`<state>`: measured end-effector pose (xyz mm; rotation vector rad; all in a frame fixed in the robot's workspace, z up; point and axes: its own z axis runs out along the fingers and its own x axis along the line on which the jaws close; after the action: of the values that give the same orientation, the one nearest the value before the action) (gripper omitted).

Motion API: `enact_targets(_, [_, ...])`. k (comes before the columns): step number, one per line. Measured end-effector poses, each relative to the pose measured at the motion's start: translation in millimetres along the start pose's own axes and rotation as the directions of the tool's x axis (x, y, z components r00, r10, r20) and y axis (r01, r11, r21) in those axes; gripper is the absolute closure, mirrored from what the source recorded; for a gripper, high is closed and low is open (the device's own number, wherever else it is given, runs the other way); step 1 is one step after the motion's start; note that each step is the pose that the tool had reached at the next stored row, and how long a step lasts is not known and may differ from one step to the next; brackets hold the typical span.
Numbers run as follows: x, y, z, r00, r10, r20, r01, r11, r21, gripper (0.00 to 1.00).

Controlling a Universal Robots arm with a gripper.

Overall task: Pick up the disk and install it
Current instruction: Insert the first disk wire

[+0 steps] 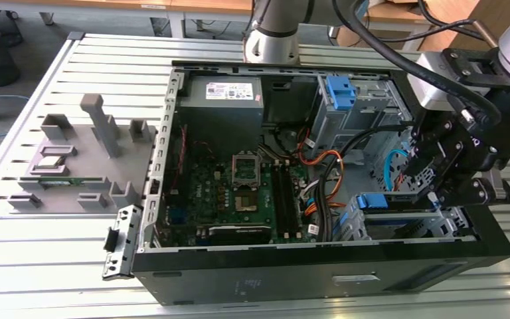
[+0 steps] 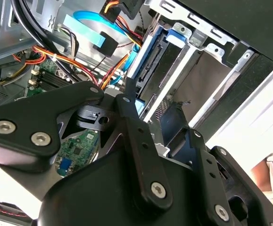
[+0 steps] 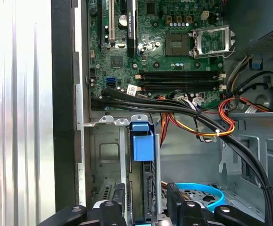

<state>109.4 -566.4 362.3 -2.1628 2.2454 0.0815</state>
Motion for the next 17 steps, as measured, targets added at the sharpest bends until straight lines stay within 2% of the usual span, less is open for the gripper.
enact_targets(13, [-13.6,0.5,1.4,1.0000,0.000,0.0023,0.000,1.0000,-0.0001,0.52])
enact_targets(17, [-16.9,0.6,1.7,1.0000,0.000,0.0064,0.000,1.0000,-0.0002,0.52])
